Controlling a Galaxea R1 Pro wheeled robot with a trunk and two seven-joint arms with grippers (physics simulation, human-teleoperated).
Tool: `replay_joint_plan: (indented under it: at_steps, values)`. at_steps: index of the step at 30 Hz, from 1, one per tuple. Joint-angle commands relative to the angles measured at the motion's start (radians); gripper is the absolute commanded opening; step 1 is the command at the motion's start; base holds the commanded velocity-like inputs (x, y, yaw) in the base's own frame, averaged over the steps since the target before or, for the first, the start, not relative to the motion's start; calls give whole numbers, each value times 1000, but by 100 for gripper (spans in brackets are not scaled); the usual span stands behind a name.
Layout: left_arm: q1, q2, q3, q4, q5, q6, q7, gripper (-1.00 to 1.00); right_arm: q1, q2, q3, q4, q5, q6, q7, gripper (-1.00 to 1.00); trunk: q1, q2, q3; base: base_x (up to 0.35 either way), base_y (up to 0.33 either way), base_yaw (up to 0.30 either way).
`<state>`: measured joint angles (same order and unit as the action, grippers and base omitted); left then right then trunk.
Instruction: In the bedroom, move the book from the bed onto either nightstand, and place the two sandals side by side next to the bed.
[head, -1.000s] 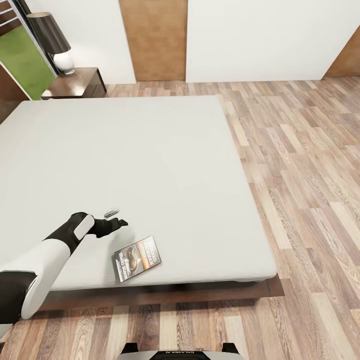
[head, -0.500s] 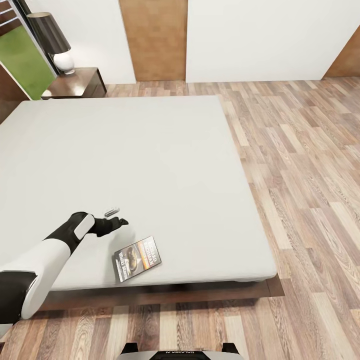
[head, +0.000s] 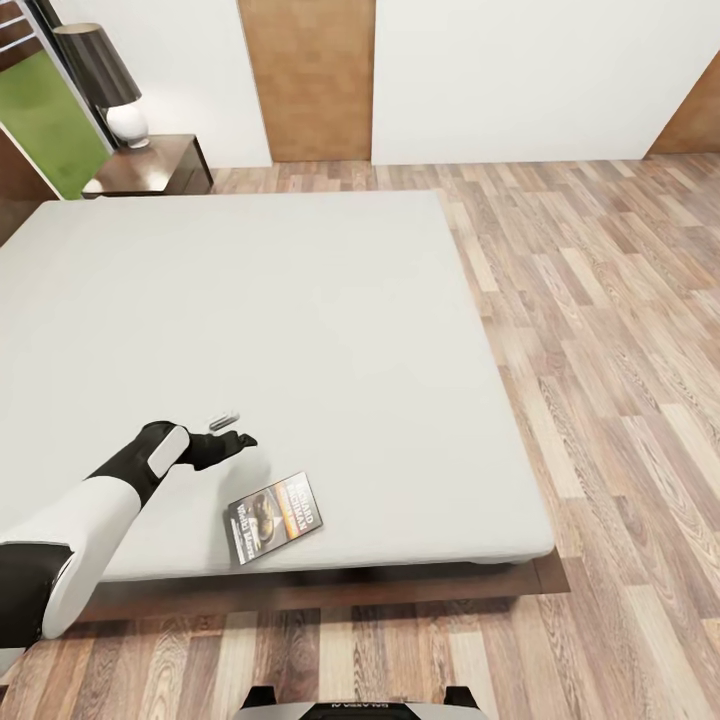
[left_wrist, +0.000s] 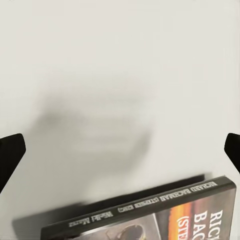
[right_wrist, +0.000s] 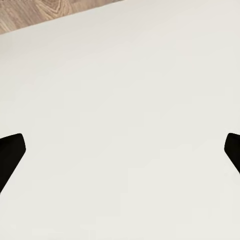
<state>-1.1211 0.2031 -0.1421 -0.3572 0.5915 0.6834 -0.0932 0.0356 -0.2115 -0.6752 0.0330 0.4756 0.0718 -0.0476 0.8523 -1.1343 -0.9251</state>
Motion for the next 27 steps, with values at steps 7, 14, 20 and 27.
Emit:
replay_joint_plan:
  at_steps: [7,14,20,27]
  values:
    - [0,1,-4,-2,-4,2,-5,100,0,0,-8,1,11,2,-3,100,12,-22,-10,0,0,0]
    - [0,1,-4,-2,-4,2,-5,100,0,0,-9,1,11,2,-3,100,23,-43,-19,0,0,0]
    - [0,1,-4,-2,-5,1,-5,100,0,0,-8,1,11,2,-3,100,31,-57,-26,0,0,0]
    - [0,1,-4,-2,-5,1,-5,100,0,0,-8,1,12,1,-3,100,31,-57,-26,0,0,0]
